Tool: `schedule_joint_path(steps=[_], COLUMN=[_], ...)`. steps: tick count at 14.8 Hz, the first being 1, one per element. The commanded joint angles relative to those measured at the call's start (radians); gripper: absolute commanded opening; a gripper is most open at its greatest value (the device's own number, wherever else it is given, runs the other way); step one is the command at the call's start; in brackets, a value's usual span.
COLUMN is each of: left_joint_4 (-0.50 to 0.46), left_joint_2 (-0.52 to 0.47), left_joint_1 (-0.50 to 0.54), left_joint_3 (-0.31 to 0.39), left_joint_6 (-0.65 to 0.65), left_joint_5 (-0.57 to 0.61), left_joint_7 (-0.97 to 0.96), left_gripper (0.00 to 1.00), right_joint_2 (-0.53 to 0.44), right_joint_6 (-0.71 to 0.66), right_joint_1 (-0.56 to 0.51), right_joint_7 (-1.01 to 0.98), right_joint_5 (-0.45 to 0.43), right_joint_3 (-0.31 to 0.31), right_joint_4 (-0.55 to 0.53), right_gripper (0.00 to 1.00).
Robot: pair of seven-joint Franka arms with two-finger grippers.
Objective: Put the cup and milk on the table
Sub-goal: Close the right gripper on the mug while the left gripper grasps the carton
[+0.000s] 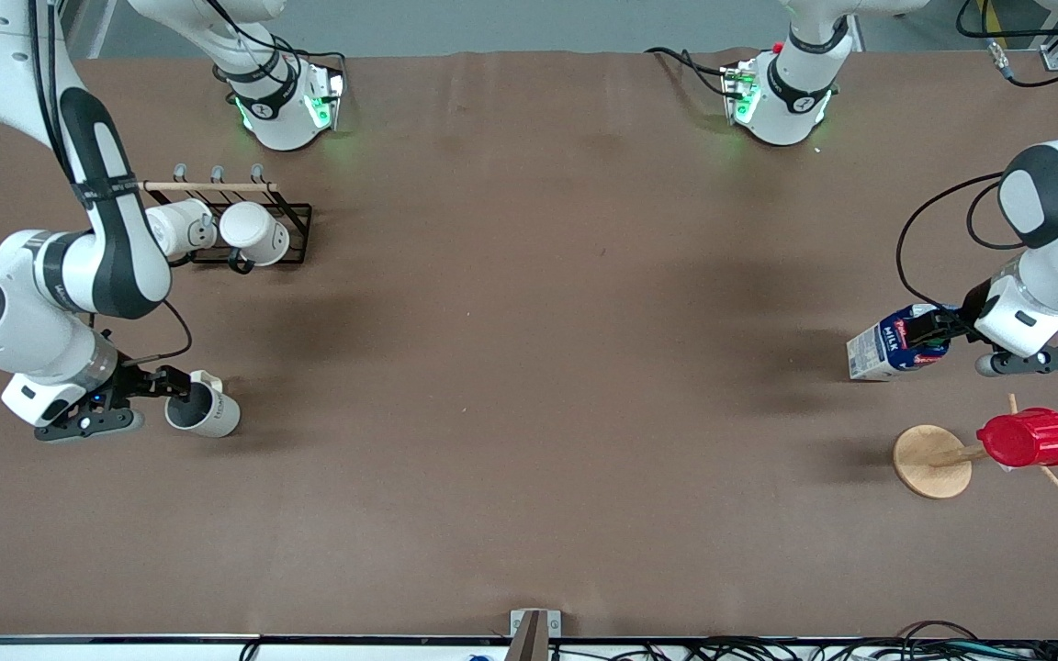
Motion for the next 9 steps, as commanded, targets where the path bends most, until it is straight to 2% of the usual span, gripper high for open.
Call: schedule_joint_path(steps=[1,4,7,8,9], left_joint_4=[-0.006,-0.055,-0.055,-0.058,-0.06], left_joint_2=[0.008,0.005,0.005,0.005,0.007], left_joint_1=[0.014,0.014,0.013,0.014,0.014], left_joint_3=[0.005,0.005,0.005,0.005,0.005], left_joint_6=[0.014,0.069,0.071,0.071,0.072], left_joint_5=[-0.013,-0.01,-0.01,-0.01,-0.01], left_joint_7=[0.026,0.032,0.032,0.032,0.032], left_gripper=[1.0,1.0,1.0,1.0,0.97], right_joint_2=[0.019,0.053,0.087,0.095,0.095], right_joint_6=[0.037,0.078,0.115,0.126,0.134], right_joint_1=[-0.017,-0.013,-0.01,-0.002,-0.002], right_joint_7=[-0.03,-0.027,-0.027,-0.027,-0.027], right_joint_5=[-0.001,0.01,0.01,0.01,0.01], right_joint_3=[0.009,0.011,0.014,0.012,0.012], right_joint_4=[-0.001,-0.001,-0.002,-0.013,-0.019], right_gripper=[0.99,0.95,0.86,0.82,0.73])
